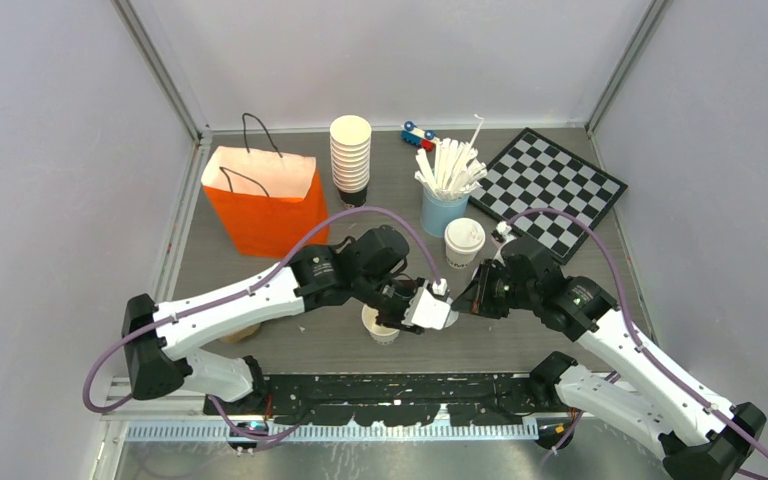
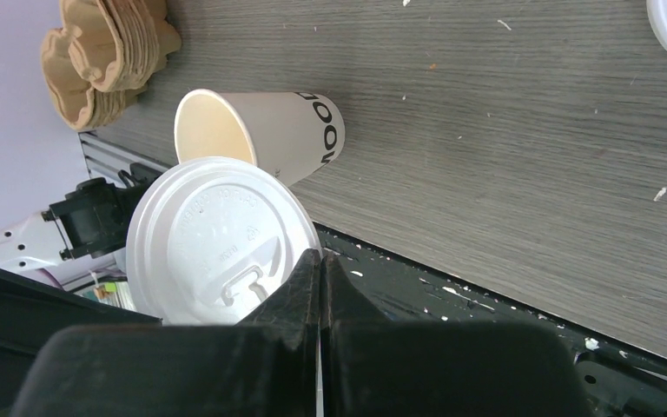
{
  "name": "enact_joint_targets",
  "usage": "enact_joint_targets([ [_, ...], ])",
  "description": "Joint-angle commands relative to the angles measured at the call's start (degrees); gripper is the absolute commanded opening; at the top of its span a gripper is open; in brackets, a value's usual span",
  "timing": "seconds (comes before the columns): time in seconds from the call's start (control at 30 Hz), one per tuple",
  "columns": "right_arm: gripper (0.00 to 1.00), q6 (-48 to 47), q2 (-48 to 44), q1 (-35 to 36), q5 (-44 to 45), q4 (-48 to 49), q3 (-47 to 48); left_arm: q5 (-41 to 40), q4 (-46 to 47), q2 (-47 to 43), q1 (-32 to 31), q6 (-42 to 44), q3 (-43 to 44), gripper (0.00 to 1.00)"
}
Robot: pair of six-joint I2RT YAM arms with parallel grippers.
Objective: Pack the takeout coffee
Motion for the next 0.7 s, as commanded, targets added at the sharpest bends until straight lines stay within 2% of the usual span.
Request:
enact_joint_targets([
  [0.0,0.01,-0.83,0.01,0.40,-0.58,2.58,1.64,0.74,-0.97,0.24,-0.20,0.49,1.98,0.34],
  [0.23,0.01,-0.77,0.20,0.64,-0.60,3.24,1.31,-0.94,0.08,0.60,-0.20,0.41,1.27,0.32],
  [0.47,0.02,-0.66,-0.12,0.83,-0.45,3.82,1.18,-2.40,-0.26,1.68,-0.14,-0.84,2.38,0.07],
  [0.5,0.05,-0.90,-0.23,0.88,-0.04,3.70,1.37,-2.62,-0.37,1.81,-0.15,-1.56,2.62,0.01],
  [0.53,0.10,-1.05,-0.44,0.85,1.15,3.58,1.68,-2.99,-0.53,1.90,-0.13,-2.64,2.81,0.00],
  [0.67,0.39,0.37,-1.46,0.87,8.27,4.67,4.37,-7.53,3.01,1.21,-0.08,-11.74,1.18,0.00],
])
